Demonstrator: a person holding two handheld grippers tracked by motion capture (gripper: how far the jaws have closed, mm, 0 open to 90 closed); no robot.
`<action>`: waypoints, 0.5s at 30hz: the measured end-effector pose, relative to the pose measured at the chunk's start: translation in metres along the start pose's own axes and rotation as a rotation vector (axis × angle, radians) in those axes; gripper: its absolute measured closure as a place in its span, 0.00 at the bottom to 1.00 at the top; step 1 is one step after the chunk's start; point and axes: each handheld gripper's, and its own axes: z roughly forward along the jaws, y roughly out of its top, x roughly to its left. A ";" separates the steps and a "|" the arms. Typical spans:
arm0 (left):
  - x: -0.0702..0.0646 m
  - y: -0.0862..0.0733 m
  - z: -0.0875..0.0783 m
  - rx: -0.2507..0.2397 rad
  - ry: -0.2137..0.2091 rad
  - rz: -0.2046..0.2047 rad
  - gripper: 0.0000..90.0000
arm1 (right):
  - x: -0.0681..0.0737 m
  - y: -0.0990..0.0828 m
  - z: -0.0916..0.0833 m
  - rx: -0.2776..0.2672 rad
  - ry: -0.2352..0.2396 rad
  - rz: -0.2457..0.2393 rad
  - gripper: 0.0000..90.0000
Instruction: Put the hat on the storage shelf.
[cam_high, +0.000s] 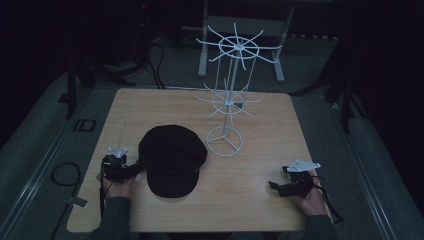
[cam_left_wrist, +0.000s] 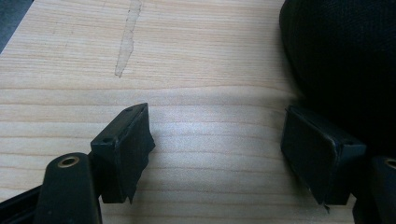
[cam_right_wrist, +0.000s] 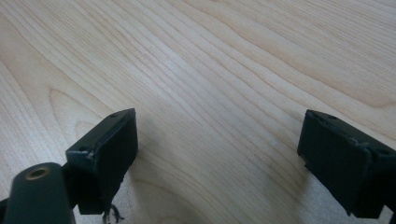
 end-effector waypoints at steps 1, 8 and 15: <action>0.000 0.000 0.000 0.000 0.000 0.000 0.28 | 0.000 0.000 0.000 0.000 0.000 0.000 0.13; 0.000 0.000 0.000 0.001 -0.001 0.002 0.27 | 0.000 0.000 0.000 0.000 0.000 0.000 0.13; 0.000 0.000 0.000 0.002 -0.009 0.009 0.26 | 0.000 0.000 0.000 0.001 0.000 0.001 0.13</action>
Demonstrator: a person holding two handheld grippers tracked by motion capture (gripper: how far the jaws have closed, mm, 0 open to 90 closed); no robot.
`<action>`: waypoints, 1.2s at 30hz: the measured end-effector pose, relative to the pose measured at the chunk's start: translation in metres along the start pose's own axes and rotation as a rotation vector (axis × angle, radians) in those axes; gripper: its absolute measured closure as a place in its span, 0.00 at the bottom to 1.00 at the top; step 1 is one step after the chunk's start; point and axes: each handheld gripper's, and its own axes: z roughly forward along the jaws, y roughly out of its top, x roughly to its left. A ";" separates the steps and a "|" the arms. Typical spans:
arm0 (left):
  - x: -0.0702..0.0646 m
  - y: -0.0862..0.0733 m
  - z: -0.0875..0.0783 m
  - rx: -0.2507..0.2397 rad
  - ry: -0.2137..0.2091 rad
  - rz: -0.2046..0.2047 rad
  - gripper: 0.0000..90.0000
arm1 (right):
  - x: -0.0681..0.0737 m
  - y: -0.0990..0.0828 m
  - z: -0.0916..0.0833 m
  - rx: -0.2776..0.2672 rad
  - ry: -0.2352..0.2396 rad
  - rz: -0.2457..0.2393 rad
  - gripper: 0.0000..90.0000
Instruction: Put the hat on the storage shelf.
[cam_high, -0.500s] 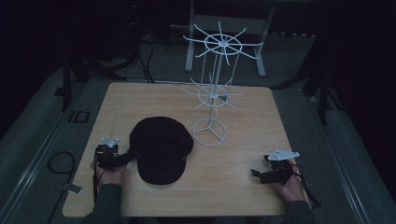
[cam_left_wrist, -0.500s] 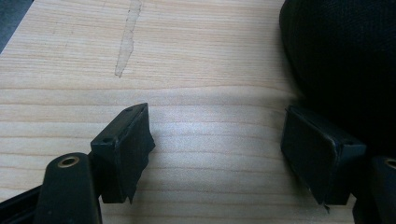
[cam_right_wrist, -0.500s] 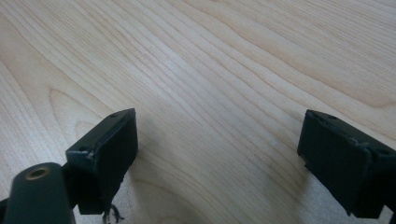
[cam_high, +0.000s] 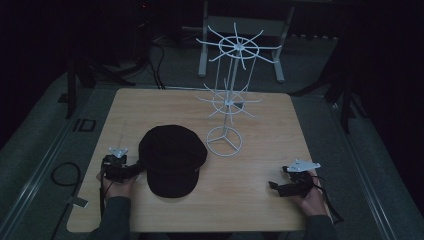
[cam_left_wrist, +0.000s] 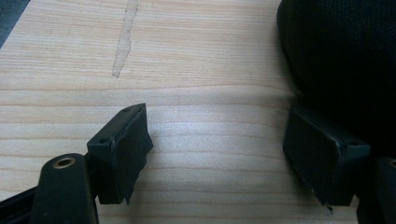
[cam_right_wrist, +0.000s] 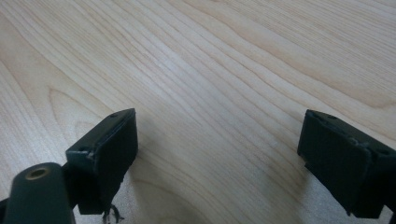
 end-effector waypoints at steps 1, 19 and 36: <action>0.000 0.000 0.000 0.000 0.000 0.001 0.26 | 0.000 0.000 0.000 0.000 0.000 0.000 0.13; 0.010 0.004 -0.008 -0.026 -0.034 -0.109 0.39 | 0.000 0.000 0.000 -0.001 -0.003 0.000 0.13; 0.006 0.034 -0.032 -0.069 -0.115 -0.120 0.43 | 0.001 0.000 0.000 -0.001 -0.005 0.002 0.14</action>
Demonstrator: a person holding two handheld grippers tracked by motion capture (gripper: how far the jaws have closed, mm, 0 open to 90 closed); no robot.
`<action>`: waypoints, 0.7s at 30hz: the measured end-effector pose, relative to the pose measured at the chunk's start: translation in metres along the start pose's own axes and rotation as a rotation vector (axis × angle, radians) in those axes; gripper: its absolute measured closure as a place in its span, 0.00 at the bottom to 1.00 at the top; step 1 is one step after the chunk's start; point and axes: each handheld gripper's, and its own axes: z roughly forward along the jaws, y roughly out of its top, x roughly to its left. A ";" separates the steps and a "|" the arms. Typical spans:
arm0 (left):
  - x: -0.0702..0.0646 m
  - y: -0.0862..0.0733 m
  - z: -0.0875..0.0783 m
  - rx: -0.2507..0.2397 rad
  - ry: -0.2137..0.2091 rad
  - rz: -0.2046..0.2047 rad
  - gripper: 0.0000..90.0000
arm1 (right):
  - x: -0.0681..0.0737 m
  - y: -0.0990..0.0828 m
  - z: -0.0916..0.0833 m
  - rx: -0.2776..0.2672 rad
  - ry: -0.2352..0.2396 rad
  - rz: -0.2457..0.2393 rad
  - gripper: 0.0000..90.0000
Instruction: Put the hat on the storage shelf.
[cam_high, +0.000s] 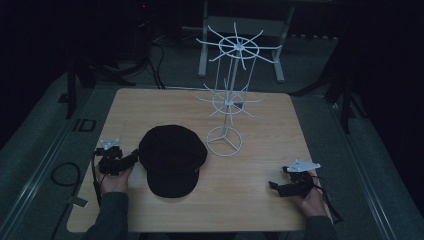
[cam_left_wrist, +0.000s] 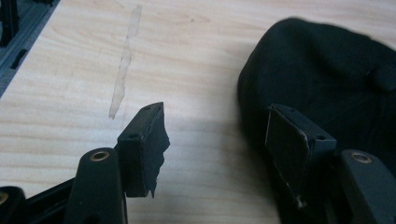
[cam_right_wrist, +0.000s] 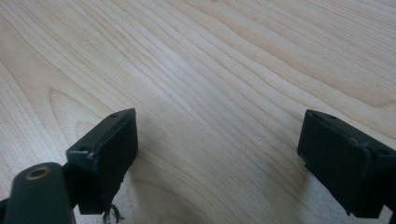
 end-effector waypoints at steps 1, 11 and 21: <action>-0.001 0.002 -0.001 -0.004 -0.005 0.000 0.43 | 0.000 0.000 0.000 0.000 0.000 0.000 0.14; -0.019 0.008 0.004 0.012 -0.061 0.031 0.48 | 0.000 0.000 0.000 0.000 -0.001 0.001 0.14; -0.029 0.006 0.020 0.094 -0.074 0.043 0.48 | 0.000 0.000 0.000 0.000 -0.001 0.002 0.14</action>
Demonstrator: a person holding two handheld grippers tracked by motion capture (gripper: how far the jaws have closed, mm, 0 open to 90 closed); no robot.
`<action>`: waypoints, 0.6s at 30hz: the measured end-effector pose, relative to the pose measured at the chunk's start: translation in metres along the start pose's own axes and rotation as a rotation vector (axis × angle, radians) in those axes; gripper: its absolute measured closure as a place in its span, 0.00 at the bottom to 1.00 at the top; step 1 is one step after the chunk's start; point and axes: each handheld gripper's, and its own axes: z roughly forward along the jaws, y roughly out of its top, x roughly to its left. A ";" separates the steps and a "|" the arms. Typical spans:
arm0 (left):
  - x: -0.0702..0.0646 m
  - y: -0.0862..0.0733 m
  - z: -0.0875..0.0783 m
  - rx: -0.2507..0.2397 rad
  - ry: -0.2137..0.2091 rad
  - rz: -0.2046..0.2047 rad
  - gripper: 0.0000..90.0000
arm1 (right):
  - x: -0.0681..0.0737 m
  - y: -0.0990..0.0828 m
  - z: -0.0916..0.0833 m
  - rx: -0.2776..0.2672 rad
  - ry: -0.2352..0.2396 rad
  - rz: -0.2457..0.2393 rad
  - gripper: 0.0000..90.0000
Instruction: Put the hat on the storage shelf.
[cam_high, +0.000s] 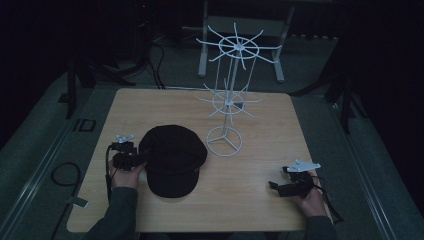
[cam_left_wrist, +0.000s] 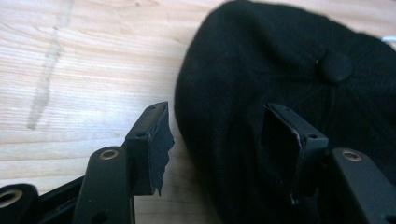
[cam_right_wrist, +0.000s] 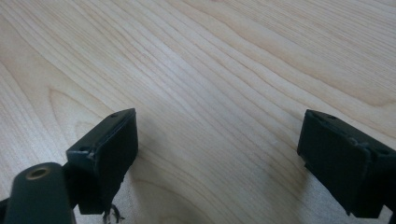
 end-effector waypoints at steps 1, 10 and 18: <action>-0.001 0.000 0.002 0.005 0.005 0.002 0.48 | 0.000 0.000 0.000 0.000 0.000 0.000 0.14; -0.004 0.001 0.020 0.086 0.011 -0.014 0.50 | 0.000 0.000 0.000 0.000 0.000 0.000 0.14; -0.007 0.004 0.029 0.124 0.011 -0.024 0.51 | 0.000 0.000 0.000 0.000 0.000 0.000 0.14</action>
